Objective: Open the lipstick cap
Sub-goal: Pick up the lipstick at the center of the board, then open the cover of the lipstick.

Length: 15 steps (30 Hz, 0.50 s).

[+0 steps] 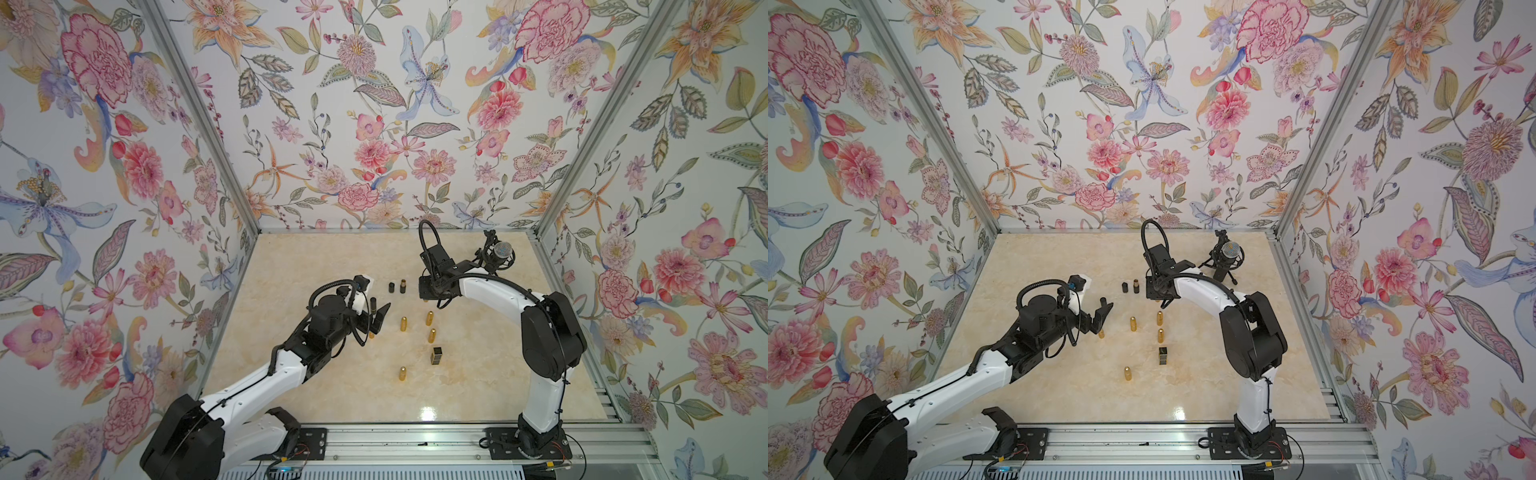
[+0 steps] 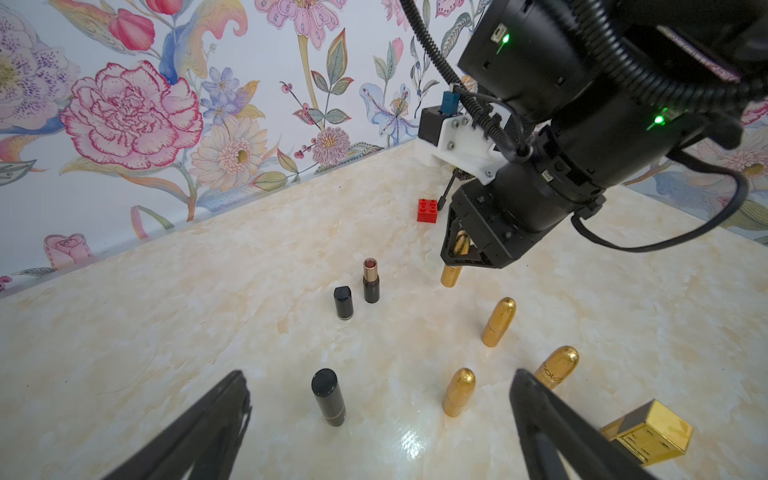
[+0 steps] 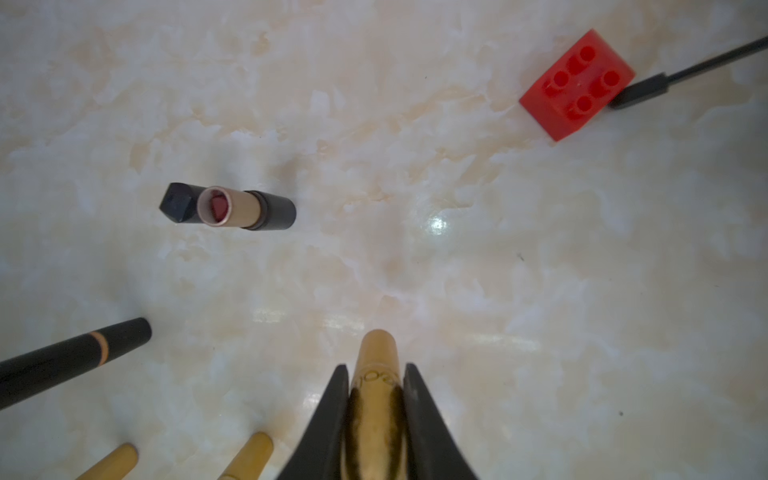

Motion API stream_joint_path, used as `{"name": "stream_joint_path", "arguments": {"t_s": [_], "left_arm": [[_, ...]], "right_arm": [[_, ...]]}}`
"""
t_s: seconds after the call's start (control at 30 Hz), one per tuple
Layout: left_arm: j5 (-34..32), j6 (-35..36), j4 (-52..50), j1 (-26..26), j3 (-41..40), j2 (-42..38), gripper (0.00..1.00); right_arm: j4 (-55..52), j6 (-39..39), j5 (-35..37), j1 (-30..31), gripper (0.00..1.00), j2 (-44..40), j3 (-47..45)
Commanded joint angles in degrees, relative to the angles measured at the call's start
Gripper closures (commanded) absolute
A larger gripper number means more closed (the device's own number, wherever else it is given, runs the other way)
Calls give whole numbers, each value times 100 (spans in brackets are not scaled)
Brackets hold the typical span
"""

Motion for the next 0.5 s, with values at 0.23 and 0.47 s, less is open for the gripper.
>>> {"name": "stream_joint_path", "arguments": {"t_s": [0.23, 0.47], "left_arm": [[387, 1110, -155, -442, 280, 208, 4], [1046, 1363, 71, -604, 571, 776, 20]], "right_arm": [[-497, 55, -1191, 224, 75, -1547, -196], [-506, 240, -1972, 498, 75, -2052, -457]]}}
